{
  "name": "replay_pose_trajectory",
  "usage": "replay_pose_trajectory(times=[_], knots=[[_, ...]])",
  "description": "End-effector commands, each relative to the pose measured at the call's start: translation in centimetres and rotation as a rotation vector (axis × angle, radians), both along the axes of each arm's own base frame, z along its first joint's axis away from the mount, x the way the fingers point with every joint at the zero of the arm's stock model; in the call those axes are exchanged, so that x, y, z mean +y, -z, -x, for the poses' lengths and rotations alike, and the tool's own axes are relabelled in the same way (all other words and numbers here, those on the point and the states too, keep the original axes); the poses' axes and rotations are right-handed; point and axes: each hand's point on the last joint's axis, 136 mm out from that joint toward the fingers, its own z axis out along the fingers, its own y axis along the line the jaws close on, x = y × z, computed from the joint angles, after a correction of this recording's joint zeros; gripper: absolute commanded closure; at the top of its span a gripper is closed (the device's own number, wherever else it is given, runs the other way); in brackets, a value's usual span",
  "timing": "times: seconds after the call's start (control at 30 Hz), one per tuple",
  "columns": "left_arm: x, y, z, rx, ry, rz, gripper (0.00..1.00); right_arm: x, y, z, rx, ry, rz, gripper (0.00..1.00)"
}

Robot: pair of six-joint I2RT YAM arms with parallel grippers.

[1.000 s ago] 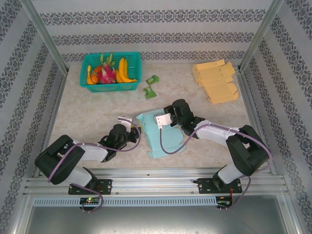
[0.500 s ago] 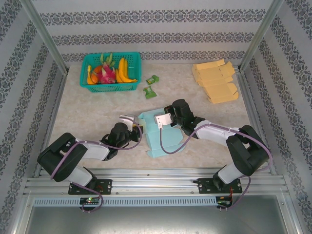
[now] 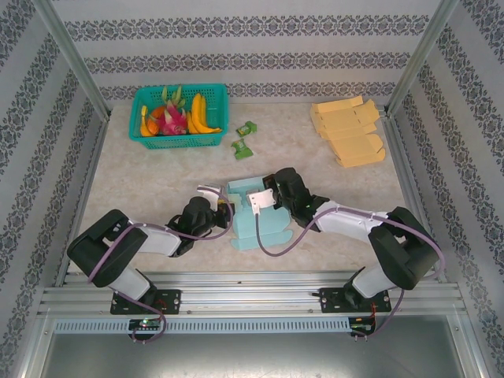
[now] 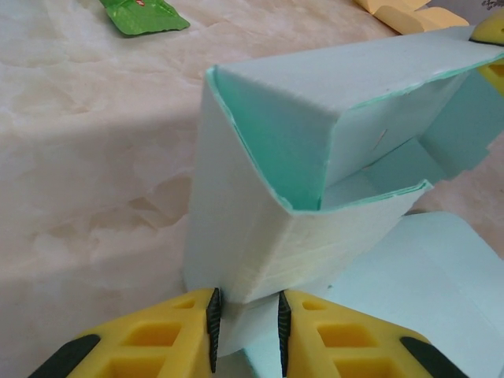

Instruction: Fold the paper box

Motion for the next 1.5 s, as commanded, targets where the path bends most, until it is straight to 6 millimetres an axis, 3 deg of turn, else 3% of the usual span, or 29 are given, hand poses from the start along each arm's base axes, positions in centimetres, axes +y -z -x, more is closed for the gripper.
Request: replay_pose_trajectory(times=[0.0,0.23,0.43,0.7,1.0,1.17,1.33,1.47], knots=[[-1.2,-2.3,-1.1,-0.066,-0.013,0.062,0.72,0.5,0.7,1.2,0.004,-0.019,0.016,1.0],[-0.8,-2.1,-2.0,-0.082,-0.058,0.029,0.73,0.6,2.4,2.0,0.0,-0.018,0.066,1.0],[0.6,-1.8,-2.7,-0.099,-0.134,-0.027,0.7,0.2,3.2,2.5,0.011,-0.017,0.083,1.0],[0.0,-3.2,-3.6,-0.173,-0.12,-0.035,0.7,-0.2,5.0,3.0,0.031,-0.024,0.163,1.0],[-0.3,-1.0,-5.0,-0.19,-0.141,-0.088,0.72,0.4,4.7,2.9,0.062,-0.013,0.121,1.0],[1.4,0.4,-5.9,-0.157,-0.252,-0.168,0.76,-0.1,4.8,2.7,0.066,0.002,0.12,1.0],[7.0,1.5,-6.3,-0.117,-0.568,-0.318,0.79,-0.7,4.7,2.4,0.082,0.03,0.106,1.0],[9.2,1.8,-6.1,-0.099,-0.69,-0.399,0.8,-1.0,4.5,2.0,0.079,0.047,0.099,1.0]])
